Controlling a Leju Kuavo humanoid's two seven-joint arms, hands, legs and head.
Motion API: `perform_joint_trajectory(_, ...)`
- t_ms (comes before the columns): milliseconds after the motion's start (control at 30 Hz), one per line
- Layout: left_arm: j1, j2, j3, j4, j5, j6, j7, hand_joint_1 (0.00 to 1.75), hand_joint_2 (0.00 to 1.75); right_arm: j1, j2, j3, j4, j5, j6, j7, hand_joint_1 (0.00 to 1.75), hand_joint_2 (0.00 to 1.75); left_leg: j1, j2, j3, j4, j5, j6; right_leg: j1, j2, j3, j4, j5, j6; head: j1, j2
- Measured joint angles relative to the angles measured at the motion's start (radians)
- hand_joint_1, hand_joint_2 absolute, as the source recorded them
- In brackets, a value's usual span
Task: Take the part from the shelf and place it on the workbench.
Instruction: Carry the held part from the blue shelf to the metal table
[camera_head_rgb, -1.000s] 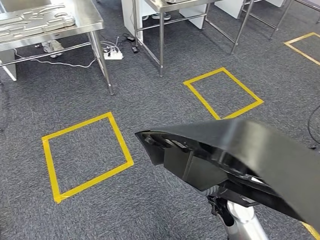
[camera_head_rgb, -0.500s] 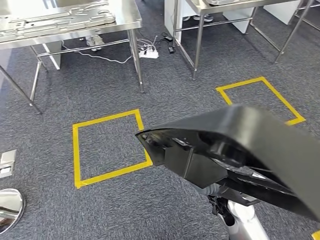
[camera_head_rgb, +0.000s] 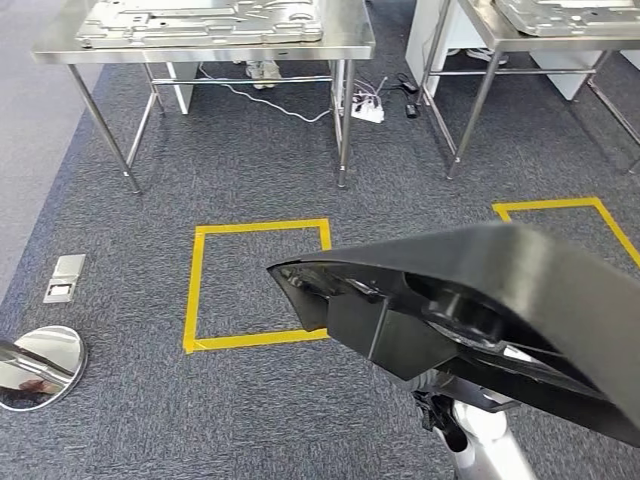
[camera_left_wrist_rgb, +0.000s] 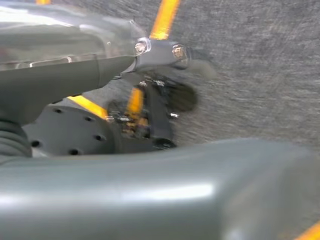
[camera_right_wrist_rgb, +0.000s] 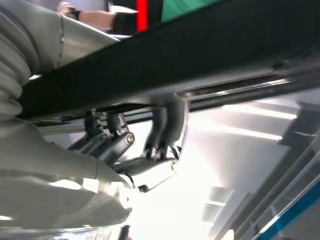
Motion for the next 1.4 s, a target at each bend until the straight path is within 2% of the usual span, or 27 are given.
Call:
perform_joint_trajectory(33, -0.002, -0.001, 0.000, 0.000, 0.002, -0.001, 0.000, 0.00, 1.75, 0.002, -0.001, 0.000, 0.000, 0.000, 0.000, 0.000, 1.75, 1.75, 0.000, -0.012, 0.001, 0.000, -0.001, 0.002, 0.000, 0.020, -0.039, 0.070, -0.028, 0.000, 0.001, 0.000)
perform_joint_trajectory(67, -0.003, -0.001, 0.001, 0.000, 0.004, -0.002, 0.000, 0.00, 1.75, 0.005, -0.002, 0.000, 0.001, 0.000, 0.000, 0.000, 1.75, 1.75, 0.000, -0.025, 0.002, 0.000, -0.002, 0.004, 0.001, 0.028, -0.076, 0.129, -0.044, 0.001, 0.001, 0.000)
perform_joint_trajectory(100, -0.003, -0.002, 0.001, 0.000, 0.006, -0.002, 0.000, 0.00, 1.75, 0.007, -0.003, 0.000, 0.002, 0.000, 0.000, 0.000, 1.75, 1.75, 0.000, -0.039, 0.004, 0.000, -0.004, 0.005, 0.001, 0.032, -0.101, 0.160, -0.040, 0.001, 0.001, 0.000)
perform_joint_trajectory(133, -0.003, -0.002, 0.002, 0.000, 0.008, -0.002, 0.000, 0.00, 1.75, 0.008, -0.003, 0.000, 0.002, 0.000, 0.000, 0.000, 1.75, 1.75, 0.000, -0.054, 0.007, 0.001, -0.005, 0.004, 0.001, 0.034, -0.108, 0.151, -0.013, 0.001, 0.001, 0.000)
perform_joint_trajectory(167, -0.003, -0.002, 0.002, 0.000, 0.008, -0.003, 0.000, 0.00, 1.75, 0.008, -0.003, 0.000, 0.002, 0.000, 0.000, 0.000, 1.75, 1.75, 0.000, -0.069, 0.012, 0.001, -0.007, 0.003, 0.001, 0.039, -0.096, 0.104, 0.031, 0.000, 0.001, 0.000)
perform_joint_trajectory(200, -0.002, -0.002, 0.003, 0.000, 0.010, -0.004, 0.000, 0.00, 1.75, 0.007, -0.004, 0.000, 0.002, 0.000, 0.000, 0.001, 1.75, 1.75, 0.001, -0.083, 0.016, 0.002, -0.010, 0.001, -0.001, 0.055, -0.075, 0.036, 0.078, -0.001, 0.001, 0.000)
perform_joint_trajectory(233, -0.003, -0.002, 0.004, 0.000, 0.010, -0.006, -0.001, 0.00, 1.75, 0.007, -0.004, 0.000, 0.003, 0.000, 0.000, 0.001, 1.75, 1.75, 0.000, -0.097, 0.017, 0.004, -0.013, -0.002, -0.004, 0.083, -0.055, -0.026, 0.113, -0.002, 0.001, 0.000)
perform_joint_trajectory(267, -0.004, -0.003, 0.005, 0.000, 0.011, -0.008, -0.001, 0.00, 1.75, 0.007, -0.004, 0.000, 0.004, 0.000, 0.000, 0.002, 1.75, 1.75, 0.001, -0.110, 0.015, 0.007, -0.014, -0.007, -0.005, 0.106, -0.041, -0.070, 0.131, -0.003, 0.000, 0.000)
perform_joint_trajectory(300, -0.004, -0.003, 0.005, 0.000, 0.012, -0.010, -0.002, 0.00, 1.75, 0.007, -0.005, 0.000, 0.006, 0.001, 0.000, 0.005, 1.75, 1.75, 0.003, -0.121, 0.011, 0.008, -0.015, -0.012, -0.006, 0.125, -0.035, -0.092, 0.134, -0.005, 0.000, 0.000)
perform_joint_trajectory(333, -0.003, -0.003, 0.006, 0.000, 0.013, -0.012, -0.003, 0.00, 1.75, 0.005, -0.006, 0.001, 0.007, 0.002, -0.001, 0.008, 1.75, 1.75, 0.005, -0.131, 0.007, 0.008, -0.014, -0.018, -0.004, 0.130, -0.032, -0.097, 0.130, -0.009, 0.000, 0.000)
perform_joint_trajectory(400, 0.001, -0.003, 0.010, 0.000, 0.019, -0.017, -0.005, 0.00, 1.75, -0.001, -0.007, 0.001, 0.008, 0.002, -0.003, 0.017, 1.75, 1.75, 0.008, -0.146, 0.008, 0.002, -0.012, -0.025, -0.003, 0.116, -0.028, -0.103, 0.127, -0.015, 0.000, 0.000)
perform_joint_trajectory(433, 0.001, -0.003, 0.012, 0.000, 0.023, -0.019, -0.006, 0.00, 1.75, -0.003, -0.007, 0.001, 0.009, 0.000, -0.003, 0.020, 1.75, 1.75, 0.006, -0.149, 0.012, 0.000, -0.011, -0.022, -0.005, 0.112, -0.025, -0.105, 0.127, -0.015, -0.001, 0.000)
perform_joint_trajectory(533, 0.002, -0.004, 0.016, 0.000, 0.029, -0.021, -0.008, 0.00, 1.75, -0.006, -0.007, 0.001, 0.012, -0.008, -0.003, 0.026, 1.75, 1.75, 0.003, -0.148, 0.021, -0.005, -0.011, -0.008, -0.006, 0.106, -0.017, -0.109, 0.123, -0.014, -0.003, 0.000)
perform_joint_trajectory(600, 0.003, -0.004, 0.017, 0.000, 0.029, -0.022, -0.008, 0.00, 1.75, -0.006, -0.007, 0.001, 0.014, -0.011, -0.003, 0.028, 1.75, 1.75, 0.003, -0.144, 0.023, -0.006, -0.011, -0.008, -0.003, 0.106, -0.015, -0.108, 0.122, -0.016, -0.002, 0.000)
perform_joint_trajectory(767, 0.001, -0.004, 0.022, 0.000, 0.033, -0.029, -0.008, 0.00, 1.75, -0.006, -0.007, 0.001, 0.016, -0.016, -0.004, 0.029, 1.75, 1.75, 0.005, -0.135, 0.025, -0.008, -0.013, -0.011, 0.000, 0.106, -0.015, -0.107, 0.119, -0.022, -0.002, 0.000)
perform_joint_trajectory(1000, 0.000, -0.005, 0.030, 0.000, 0.045, -0.032, -0.005, 0.00, 1.75, -0.009, -0.007, 0.001, 0.018, -0.017, -0.003, 0.029, 1.75, 1.75, 0.004, -0.132, 0.024, -0.009, -0.019, -0.023, 0.000, 0.107, -0.013, -0.107, 0.117, -0.021, -0.002, 0.000)
perform_joint_trajectory(1400, 0.000, -0.005, 0.031, 0.000, 0.046, -0.033, 0.003, 0.00, 1.75, -0.019, -0.007, 0.009, 0.026, -0.018, -0.003, 0.031, 1.75, 1.75, -0.002, -0.132, 0.025, -0.005, -0.020, -0.022, -0.006, 0.107, -0.010, -0.112, 0.118, -0.020, -0.002, 0.000)
